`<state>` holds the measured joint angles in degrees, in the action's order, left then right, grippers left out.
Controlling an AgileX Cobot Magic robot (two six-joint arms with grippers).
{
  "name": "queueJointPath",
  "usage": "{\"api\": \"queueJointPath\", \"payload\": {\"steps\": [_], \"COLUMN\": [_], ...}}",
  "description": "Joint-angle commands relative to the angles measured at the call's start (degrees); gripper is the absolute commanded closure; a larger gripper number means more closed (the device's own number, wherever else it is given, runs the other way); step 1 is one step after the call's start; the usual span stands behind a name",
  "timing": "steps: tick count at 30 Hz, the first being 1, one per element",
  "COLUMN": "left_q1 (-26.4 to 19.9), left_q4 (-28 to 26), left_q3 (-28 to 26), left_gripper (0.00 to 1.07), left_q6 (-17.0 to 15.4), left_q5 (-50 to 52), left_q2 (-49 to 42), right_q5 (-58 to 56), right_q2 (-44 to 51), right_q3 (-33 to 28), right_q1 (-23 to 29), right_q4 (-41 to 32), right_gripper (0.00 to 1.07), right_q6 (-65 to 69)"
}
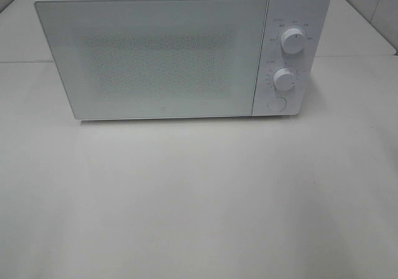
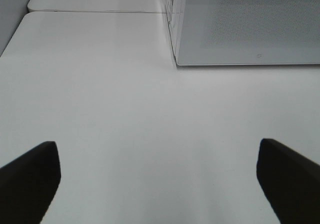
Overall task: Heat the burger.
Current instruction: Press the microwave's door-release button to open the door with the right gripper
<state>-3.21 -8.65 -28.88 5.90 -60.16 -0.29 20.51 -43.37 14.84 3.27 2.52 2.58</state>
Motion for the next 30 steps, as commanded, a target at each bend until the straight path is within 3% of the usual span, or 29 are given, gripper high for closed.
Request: {"api": "queueJointPath", "payload": {"steps": [1,10,18,30], "left_q1": [-0.23,-0.23,-0.23,-0.23], "left_q4": [-0.17,-0.17,-0.17,-0.17], "left_q3": [0.23,0.23,0.23,0.23], "left_gripper": [0.06,0.06,0.06,0.06], "left_q6": [-0.4,-0.4,-0.4,-0.4], "left_q5": [0.74,0.74,0.74,0.74], "left_q2": [-0.86,-0.86,-0.86,-0.86], "right_q5": [5.21,17.59,40.68,54.37], "right_q2": [-2.98,-14.61,-26.64,-40.16], "right_q3": [0.06,0.06,-7.91,-13.12], "right_q1": [0.11,0.11,0.11,0.11], "right_q4": [-0.29,1.49,-0.97,2.81], "right_gripper": [1.07,1.07,1.07,1.07], "right_q6": [-0.17,-0.17,0.69,9.11]}}
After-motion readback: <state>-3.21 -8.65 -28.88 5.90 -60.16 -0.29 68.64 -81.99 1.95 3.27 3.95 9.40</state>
